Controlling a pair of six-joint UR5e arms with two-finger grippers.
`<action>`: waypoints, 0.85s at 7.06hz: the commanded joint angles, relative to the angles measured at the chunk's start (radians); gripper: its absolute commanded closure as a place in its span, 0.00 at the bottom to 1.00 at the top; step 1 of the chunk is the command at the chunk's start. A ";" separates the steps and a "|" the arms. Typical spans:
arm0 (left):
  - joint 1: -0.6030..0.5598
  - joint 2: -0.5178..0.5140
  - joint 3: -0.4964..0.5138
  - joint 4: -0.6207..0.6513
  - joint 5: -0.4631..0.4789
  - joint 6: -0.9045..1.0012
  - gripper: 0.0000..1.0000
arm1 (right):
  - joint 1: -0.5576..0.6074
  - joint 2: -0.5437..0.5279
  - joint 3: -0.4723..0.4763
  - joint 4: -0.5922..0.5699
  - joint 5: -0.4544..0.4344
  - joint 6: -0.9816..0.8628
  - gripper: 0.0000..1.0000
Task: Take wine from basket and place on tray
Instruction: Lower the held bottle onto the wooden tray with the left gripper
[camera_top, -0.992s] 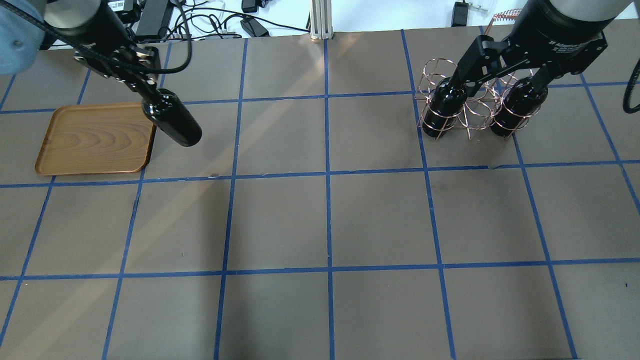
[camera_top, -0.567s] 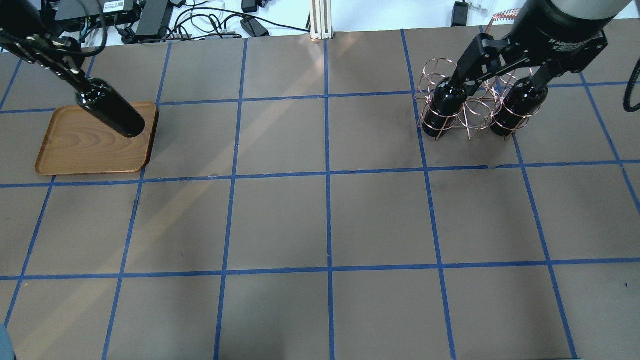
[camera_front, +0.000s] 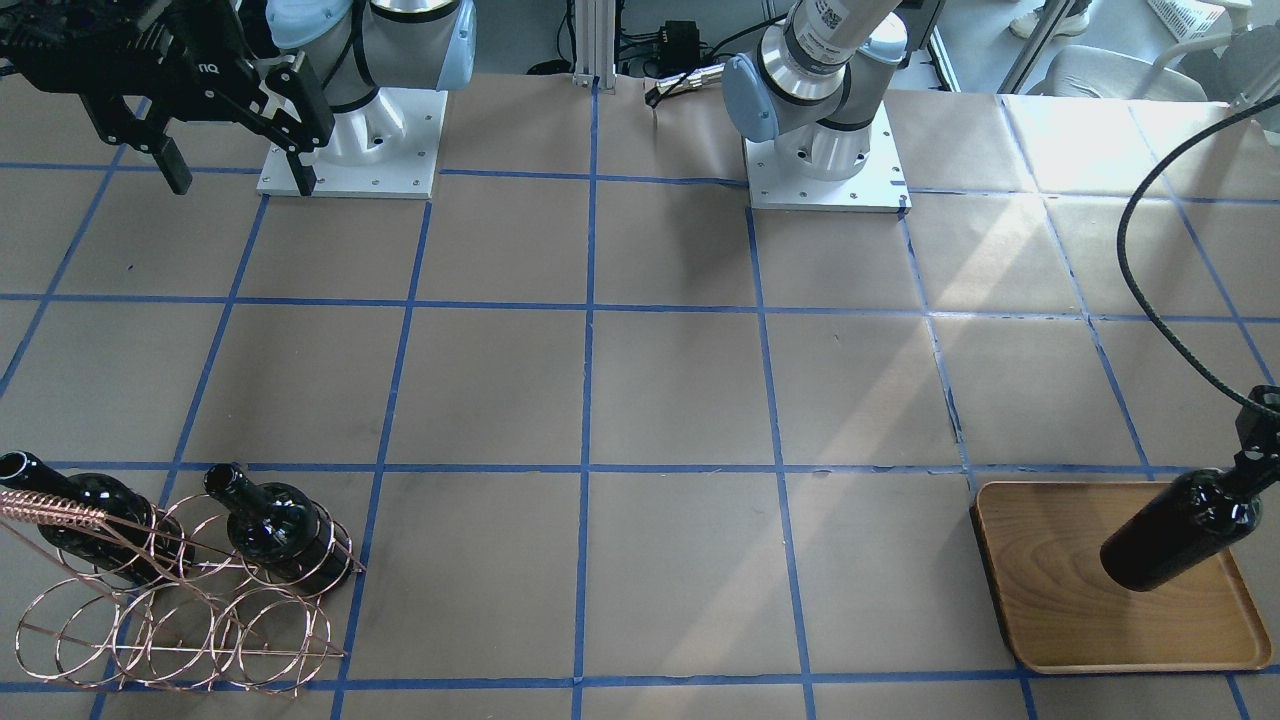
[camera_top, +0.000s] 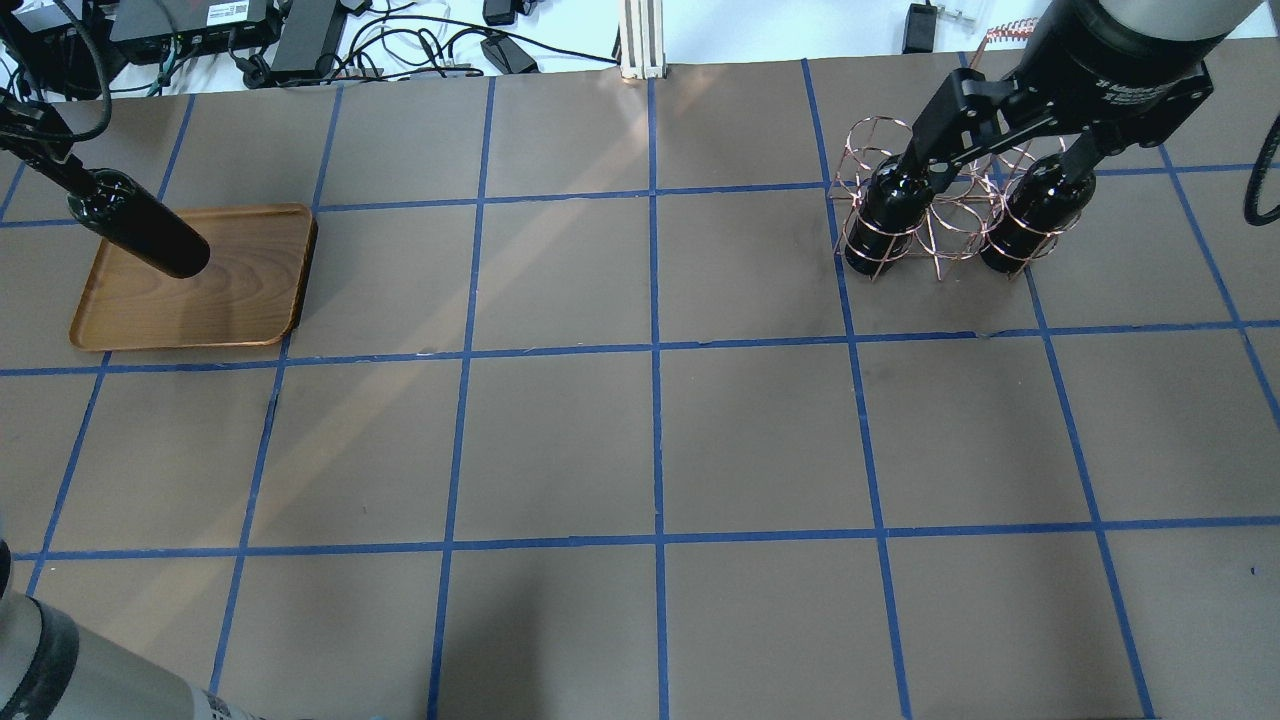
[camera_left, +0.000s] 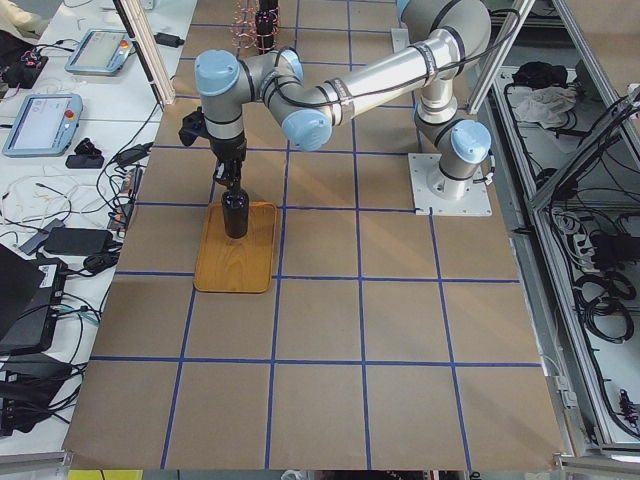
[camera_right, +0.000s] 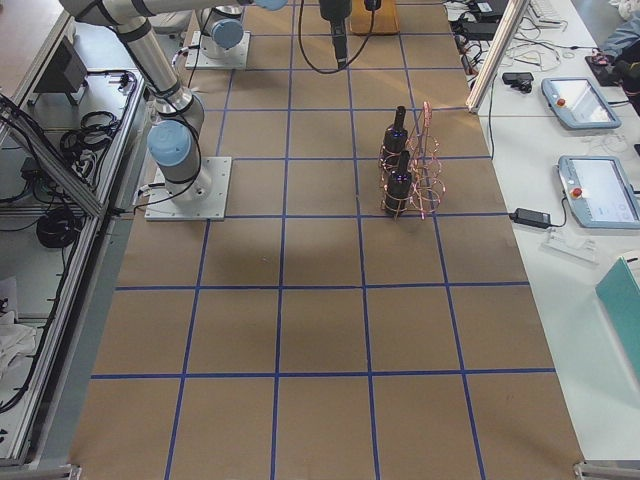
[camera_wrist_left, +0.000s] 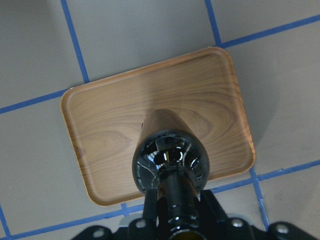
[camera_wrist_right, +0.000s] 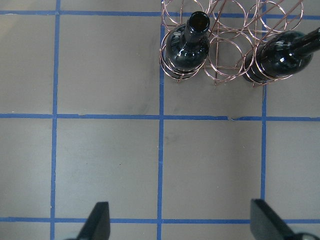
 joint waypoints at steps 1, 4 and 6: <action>0.007 -0.051 0.035 0.012 -0.003 0.005 1.00 | 0.003 -0.002 0.002 0.000 0.000 0.000 0.00; 0.012 -0.073 0.030 0.012 -0.012 0.006 0.97 | 0.003 -0.002 0.000 0.000 0.000 0.000 0.00; 0.013 -0.073 0.022 0.012 0.000 0.003 0.34 | 0.004 -0.002 0.002 0.000 0.000 0.000 0.00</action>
